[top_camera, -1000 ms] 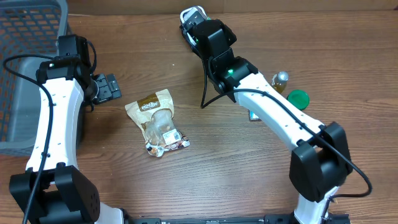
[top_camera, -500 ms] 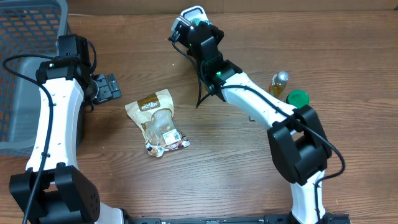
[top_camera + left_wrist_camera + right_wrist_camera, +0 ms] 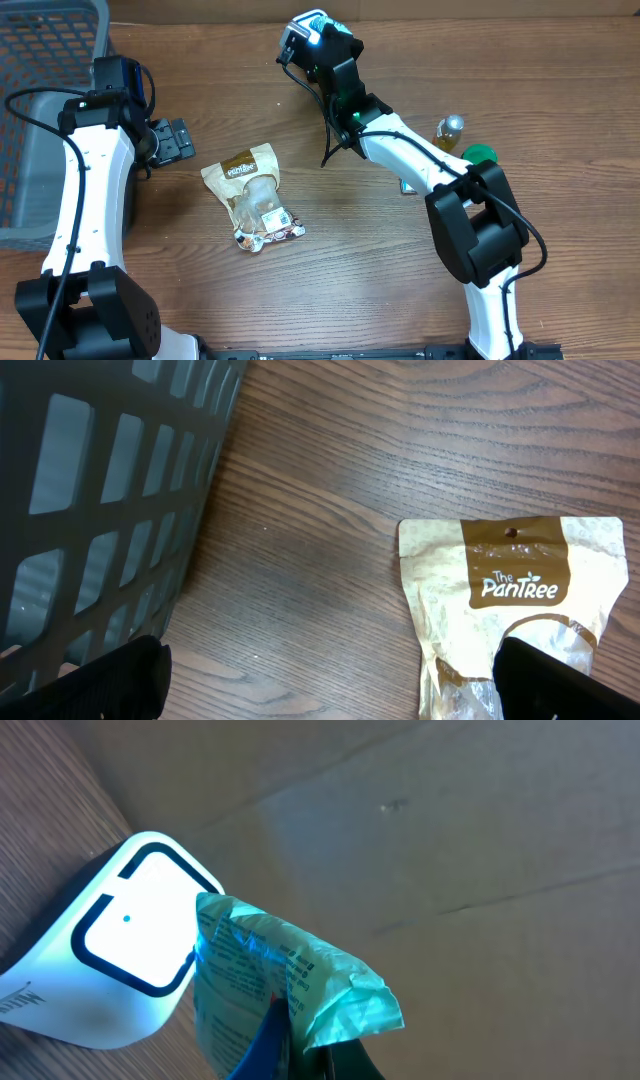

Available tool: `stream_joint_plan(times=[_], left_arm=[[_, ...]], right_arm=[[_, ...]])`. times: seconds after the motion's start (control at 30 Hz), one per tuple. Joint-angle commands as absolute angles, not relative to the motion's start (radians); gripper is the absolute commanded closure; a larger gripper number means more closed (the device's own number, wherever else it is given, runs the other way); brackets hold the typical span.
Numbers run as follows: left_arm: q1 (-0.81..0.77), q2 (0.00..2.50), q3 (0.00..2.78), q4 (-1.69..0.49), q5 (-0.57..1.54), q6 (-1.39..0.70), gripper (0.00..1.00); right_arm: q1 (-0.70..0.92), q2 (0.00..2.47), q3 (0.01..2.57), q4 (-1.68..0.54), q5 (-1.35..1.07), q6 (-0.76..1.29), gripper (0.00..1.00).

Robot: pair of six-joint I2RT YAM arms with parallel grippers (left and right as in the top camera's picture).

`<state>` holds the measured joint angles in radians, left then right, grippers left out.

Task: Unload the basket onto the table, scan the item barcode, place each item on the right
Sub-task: 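Hold the tissue pack against the scanner window with the right gripper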

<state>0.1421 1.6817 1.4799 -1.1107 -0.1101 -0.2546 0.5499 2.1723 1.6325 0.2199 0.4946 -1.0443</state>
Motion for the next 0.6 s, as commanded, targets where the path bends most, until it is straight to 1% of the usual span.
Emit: stream_joint_plan(times=[0.0, 0.33, 0.57], left_arm=[[0.144, 1.666, 1.500, -1.111, -0.123, -0.243, 0.00], [0.144, 1.666, 1.500, -1.111, -0.123, -0.243, 0.00], [0.144, 1.666, 1.500, -1.111, -0.123, -0.243, 0.00]], right_arm=[[0.548, 2.222, 1.655, 0.257, 0.487, -1.049, 0.96], [0.548, 2.297, 1.655, 0.268, 0.497, -1.053, 0.96], [0.548, 2.301, 1.655, 0.279, 0.473, -1.053, 0.96]])
